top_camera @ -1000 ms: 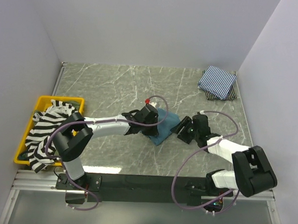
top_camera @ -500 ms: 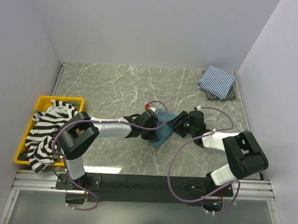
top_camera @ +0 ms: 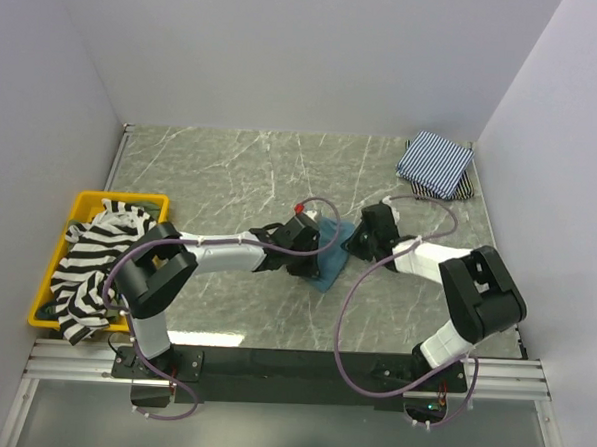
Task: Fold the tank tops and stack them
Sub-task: Neatly place the folded tank top to the corner
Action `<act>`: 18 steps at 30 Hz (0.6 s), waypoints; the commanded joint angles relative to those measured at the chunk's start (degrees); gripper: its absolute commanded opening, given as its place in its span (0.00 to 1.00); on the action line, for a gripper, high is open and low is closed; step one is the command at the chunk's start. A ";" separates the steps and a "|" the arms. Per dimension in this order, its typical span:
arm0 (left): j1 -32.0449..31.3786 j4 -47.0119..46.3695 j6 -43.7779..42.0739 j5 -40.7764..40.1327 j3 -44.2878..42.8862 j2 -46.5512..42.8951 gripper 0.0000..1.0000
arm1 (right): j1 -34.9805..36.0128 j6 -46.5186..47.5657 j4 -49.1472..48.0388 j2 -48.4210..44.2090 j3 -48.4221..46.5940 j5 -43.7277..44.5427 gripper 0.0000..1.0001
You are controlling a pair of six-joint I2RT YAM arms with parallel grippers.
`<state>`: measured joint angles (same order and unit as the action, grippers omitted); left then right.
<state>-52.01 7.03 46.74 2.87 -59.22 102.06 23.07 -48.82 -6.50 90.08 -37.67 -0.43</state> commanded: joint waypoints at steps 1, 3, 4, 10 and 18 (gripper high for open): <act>0.59 3.25 -0.60 0.20 -4.58 -4.40 0.04 | 0.40 7.41 11.04 2.63 -8.35 9.12 0.00; 2.43 4.48 -0.07 0.11 -5.99 -8.18 0.05 | 0.48 11.27 14.22 4.92 -12.23 12.18 0.00; 3.13 5.62 0.19 -0.15 -6.25 -9.67 0.06 | 0.40 12.42 17.63 5.88 -16.51 13.33 0.00; 9.29 9.49 -1.91 0.37 -5.12 -21.36 0.10 | 0.48 21.47 28.97 15.37 -35.23 22.28 0.00; 16.23 14.67 -6.92 3.27 -0.37 -31.65 0.11 | -0.39 35.97 41.39 35.50 -64.96 37.33 0.00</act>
<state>-37.12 17.96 43.22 3.92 -61.49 72.42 23.35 -21.12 28.14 121.60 -95.18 26.48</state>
